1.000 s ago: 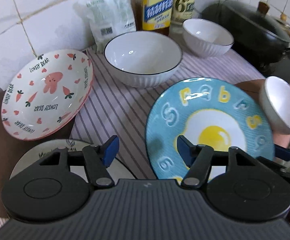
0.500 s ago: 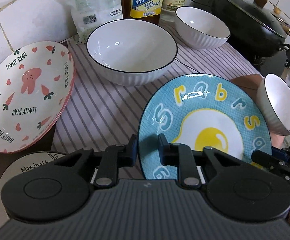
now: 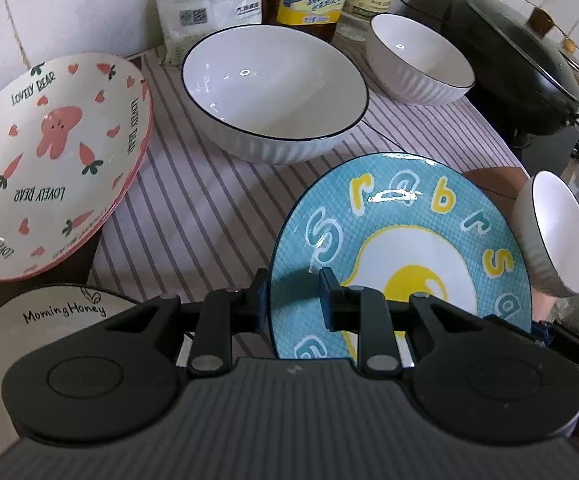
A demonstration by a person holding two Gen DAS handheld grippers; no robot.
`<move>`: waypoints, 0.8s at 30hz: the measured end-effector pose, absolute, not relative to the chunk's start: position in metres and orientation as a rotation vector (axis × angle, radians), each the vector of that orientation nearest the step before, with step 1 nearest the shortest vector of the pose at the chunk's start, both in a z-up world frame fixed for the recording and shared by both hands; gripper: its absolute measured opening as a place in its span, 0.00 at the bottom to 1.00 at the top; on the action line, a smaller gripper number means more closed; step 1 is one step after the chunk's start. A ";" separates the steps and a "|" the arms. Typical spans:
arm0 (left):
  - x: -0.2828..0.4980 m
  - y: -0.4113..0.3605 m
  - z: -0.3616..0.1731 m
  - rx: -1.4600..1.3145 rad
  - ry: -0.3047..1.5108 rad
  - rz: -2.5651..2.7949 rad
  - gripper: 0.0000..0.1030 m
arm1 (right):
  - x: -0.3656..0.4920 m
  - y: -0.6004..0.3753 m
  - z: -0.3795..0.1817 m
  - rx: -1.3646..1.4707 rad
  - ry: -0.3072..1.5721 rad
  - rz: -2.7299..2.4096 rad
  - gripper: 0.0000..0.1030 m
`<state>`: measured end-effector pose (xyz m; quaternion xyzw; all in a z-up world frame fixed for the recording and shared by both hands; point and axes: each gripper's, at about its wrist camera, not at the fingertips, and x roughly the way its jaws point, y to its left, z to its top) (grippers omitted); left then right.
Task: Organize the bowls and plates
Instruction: 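Lift the blue plate with the right tool and lay it onto the white plate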
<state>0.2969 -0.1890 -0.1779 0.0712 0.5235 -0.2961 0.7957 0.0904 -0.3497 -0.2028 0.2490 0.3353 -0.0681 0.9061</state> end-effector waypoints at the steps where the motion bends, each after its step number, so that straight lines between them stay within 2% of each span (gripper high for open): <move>1: 0.297 -0.189 -0.177 0.156 1.125 -0.633 0.23 | 0.091 -0.350 -0.202 0.513 0.697 -0.140 0.23; 13: 0.280 -0.173 -0.151 0.142 1.103 -0.597 0.23 | 0.084 -0.346 -0.186 0.536 0.701 -0.058 0.23; 24: 0.251 -0.119 -0.099 0.107 1.053 -0.534 0.23 | 0.069 -0.318 -0.144 0.552 0.656 0.037 0.23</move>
